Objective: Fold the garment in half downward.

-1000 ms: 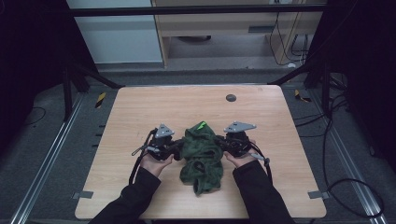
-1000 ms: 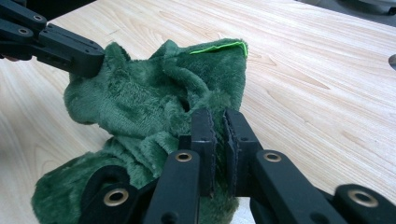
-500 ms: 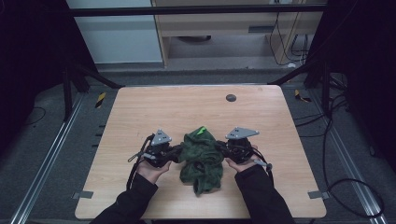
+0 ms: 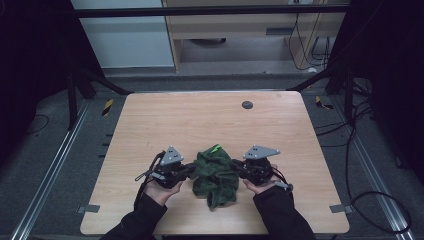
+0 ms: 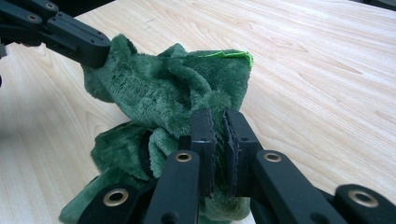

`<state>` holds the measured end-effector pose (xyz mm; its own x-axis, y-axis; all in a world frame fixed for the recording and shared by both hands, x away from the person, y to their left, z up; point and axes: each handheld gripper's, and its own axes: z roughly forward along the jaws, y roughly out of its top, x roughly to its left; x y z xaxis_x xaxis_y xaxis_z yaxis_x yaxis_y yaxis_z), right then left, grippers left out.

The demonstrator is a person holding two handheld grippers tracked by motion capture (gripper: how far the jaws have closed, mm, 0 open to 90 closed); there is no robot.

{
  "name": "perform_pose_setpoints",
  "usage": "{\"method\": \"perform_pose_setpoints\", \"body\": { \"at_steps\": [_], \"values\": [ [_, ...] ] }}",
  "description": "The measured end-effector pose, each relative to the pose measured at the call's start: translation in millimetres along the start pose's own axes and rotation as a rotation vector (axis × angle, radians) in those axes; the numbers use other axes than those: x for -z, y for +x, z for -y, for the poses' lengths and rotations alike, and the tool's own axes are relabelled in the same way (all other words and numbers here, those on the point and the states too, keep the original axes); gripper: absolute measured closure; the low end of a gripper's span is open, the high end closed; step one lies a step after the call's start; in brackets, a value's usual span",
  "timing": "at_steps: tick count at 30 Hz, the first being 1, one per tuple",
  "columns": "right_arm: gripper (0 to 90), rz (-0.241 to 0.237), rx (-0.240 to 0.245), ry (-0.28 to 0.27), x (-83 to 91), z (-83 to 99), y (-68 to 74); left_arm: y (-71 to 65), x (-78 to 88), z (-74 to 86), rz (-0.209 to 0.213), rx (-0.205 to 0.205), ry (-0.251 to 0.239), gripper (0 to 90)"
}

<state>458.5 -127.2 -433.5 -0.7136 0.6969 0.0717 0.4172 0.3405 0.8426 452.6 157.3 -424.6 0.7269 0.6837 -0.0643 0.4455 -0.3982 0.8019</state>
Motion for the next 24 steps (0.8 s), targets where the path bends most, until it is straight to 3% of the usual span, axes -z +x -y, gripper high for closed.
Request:
{"method": "perform_pose_setpoints", "body": {
  "at_steps": [15, 24],
  "values": [
    [83.5, -0.029, 0.004, 0.015, 5.6, 13.7, 12.3, -9.3, 6.1, 13.8, 0.029, -0.024, 0.034, 88.7],
    [83.5, -0.048, -0.01, 0.032, 6.9, 21.5, 16.5, -11.9, 5.2, 21.9, 0.011, 0.001, 0.071, 88.7]
  ]
}}
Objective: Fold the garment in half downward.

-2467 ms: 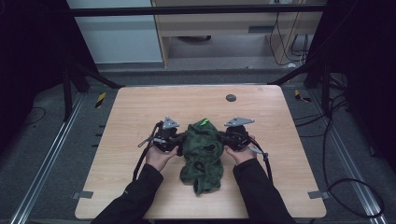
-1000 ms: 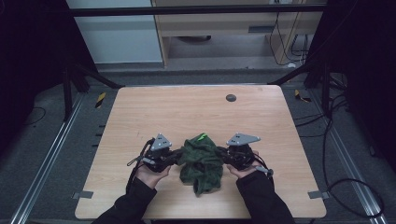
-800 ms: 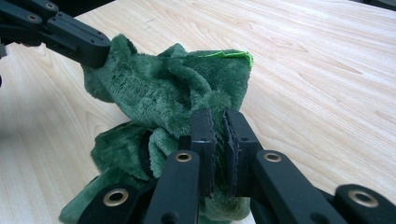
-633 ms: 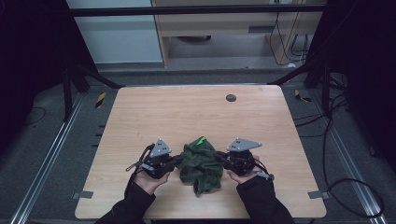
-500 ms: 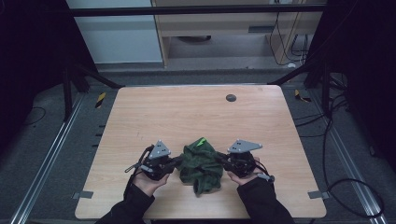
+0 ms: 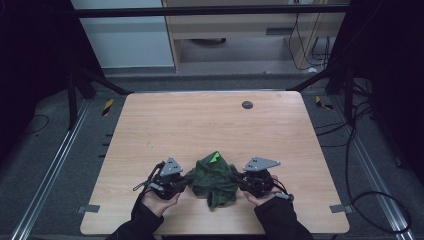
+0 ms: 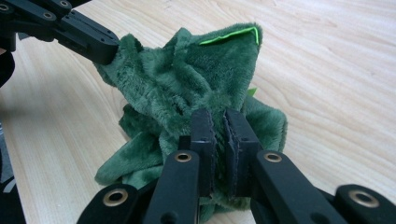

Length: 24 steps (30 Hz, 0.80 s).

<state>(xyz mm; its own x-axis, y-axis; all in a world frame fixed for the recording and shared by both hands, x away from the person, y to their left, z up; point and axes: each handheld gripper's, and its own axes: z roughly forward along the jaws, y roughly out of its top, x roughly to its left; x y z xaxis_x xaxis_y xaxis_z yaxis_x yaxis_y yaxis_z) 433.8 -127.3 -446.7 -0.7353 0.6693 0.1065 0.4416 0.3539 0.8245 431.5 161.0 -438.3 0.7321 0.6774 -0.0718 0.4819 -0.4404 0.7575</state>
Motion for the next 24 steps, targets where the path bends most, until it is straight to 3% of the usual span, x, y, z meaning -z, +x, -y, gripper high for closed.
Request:
{"method": "perform_pose_setpoints", "body": {
  "at_steps": [9, 24],
  "values": [
    [83.4, -0.018, -0.031, 0.02, 0.2, 7.5, 3.7, -5.6, -0.4, 6.0, -0.009, 0.011, 0.025, 88.7],
    [82.8, -0.048, -0.05, 0.048, 1.7, 23.3, 11.7, -13.8, -0.2, 20.7, 0.03, 0.011, 0.07, 88.7]
  ]
}}
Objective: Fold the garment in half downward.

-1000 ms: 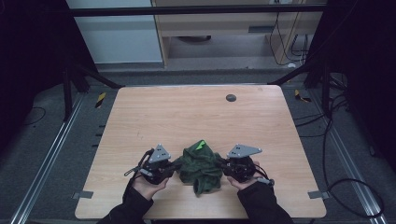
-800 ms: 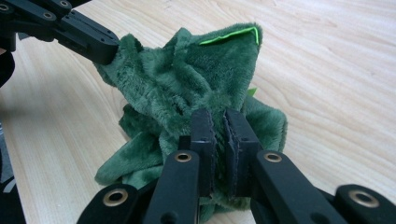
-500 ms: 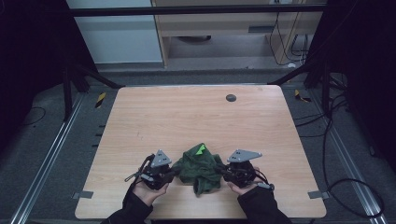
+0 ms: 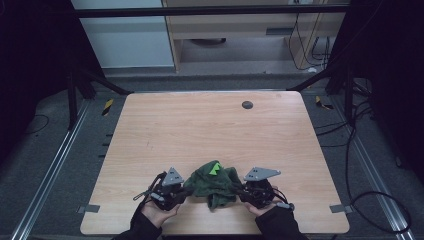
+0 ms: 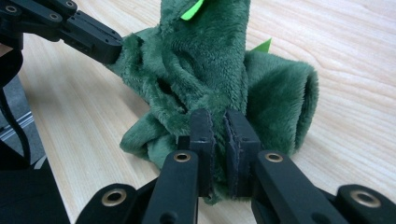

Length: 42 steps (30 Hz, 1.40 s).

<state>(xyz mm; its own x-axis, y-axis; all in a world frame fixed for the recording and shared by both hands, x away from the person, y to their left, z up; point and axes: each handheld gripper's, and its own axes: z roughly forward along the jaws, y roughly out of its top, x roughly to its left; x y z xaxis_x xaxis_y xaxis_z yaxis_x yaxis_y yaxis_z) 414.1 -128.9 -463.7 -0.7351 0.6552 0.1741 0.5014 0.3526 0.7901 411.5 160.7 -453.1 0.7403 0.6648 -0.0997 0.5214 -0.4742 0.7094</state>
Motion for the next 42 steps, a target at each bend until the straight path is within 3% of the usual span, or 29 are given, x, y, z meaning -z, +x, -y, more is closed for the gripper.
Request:
{"method": "perform_pose_setpoints", "body": {
  "at_steps": [21, 27, 36, 42],
  "values": [
    [80.5, -0.025, -0.028, 0.095, -8.2, 14.7, 0.1, -6.5, -15.4, 10.4, 0.03, -0.005, 0.087, 88.7],
    [77.2, -0.023, -0.027, 0.084, -5.7, 13.5, 0.6, -4.4, -9.8, 7.7, 0.041, -0.001, 0.059, 86.2],
    [72.0, -0.011, -0.034, 0.03, 6.8, 7.5, -0.4, 2.5, 12.2, 0.6, 0.026, 0.019, -0.017, 74.4],
    [71.2, 0.002, -0.037, 0.001, 15.0, 2.5, -2.2, 10.8, 23.4, -3.5, -0.001, 0.04, -0.056, 74.1]
  ]
}}
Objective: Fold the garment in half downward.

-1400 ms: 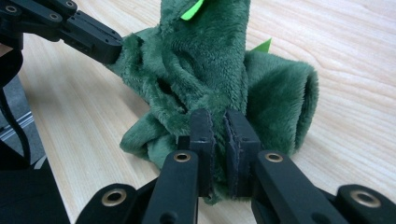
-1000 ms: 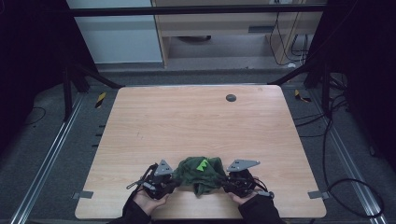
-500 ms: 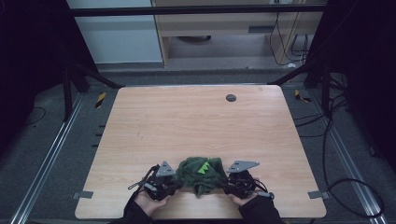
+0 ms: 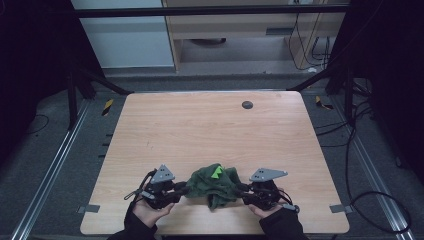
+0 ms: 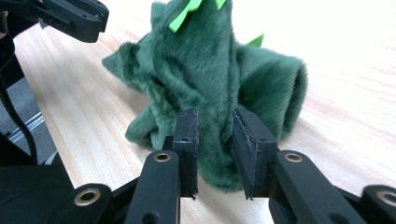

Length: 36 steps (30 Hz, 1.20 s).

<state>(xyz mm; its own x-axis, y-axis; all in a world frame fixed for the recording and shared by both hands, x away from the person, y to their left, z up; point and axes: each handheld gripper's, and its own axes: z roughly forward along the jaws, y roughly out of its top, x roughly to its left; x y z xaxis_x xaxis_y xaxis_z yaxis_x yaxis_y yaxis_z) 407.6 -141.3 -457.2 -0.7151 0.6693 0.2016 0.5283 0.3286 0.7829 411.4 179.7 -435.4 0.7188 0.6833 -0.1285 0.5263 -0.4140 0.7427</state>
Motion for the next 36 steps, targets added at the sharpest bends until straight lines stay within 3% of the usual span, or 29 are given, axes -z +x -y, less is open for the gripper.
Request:
{"method": "perform_pose_setpoints", "body": {
  "at_steps": [10, 15, 19, 27, 36],
  "values": [
    [81.9, 0.07, -0.027, -0.034, 9.3, -19.4, -16.4, 20.0, 2.4, -19.3, -0.069, 0.019, -0.044, 83.4],
    [84.9, 0.087, -0.023, -0.044, 3.4, -29.5, -24.3, 31.5, -7.4, -31.8, -0.061, 0.05, -0.068, 87.4],
    [87.5, 0.094, -0.021, -0.052, -6.5, -38.0, -27.8, 35.9, -16.5, -37.2, -0.077, 0.05, -0.064, 89.3],
    [90.0, 0.105, -0.021, -0.057, -25.9, -47.3, -34.1, 35.4, -45.3, -42.7, -0.055, 0.043, -0.037, 89.7],
    [89.7, 0.074, -0.026, -0.04, -38.1, -45.8, -29.7, 28.6, -55.0, -38.3, 0.01, 0.007, -0.008, 89.7]
  ]
}}
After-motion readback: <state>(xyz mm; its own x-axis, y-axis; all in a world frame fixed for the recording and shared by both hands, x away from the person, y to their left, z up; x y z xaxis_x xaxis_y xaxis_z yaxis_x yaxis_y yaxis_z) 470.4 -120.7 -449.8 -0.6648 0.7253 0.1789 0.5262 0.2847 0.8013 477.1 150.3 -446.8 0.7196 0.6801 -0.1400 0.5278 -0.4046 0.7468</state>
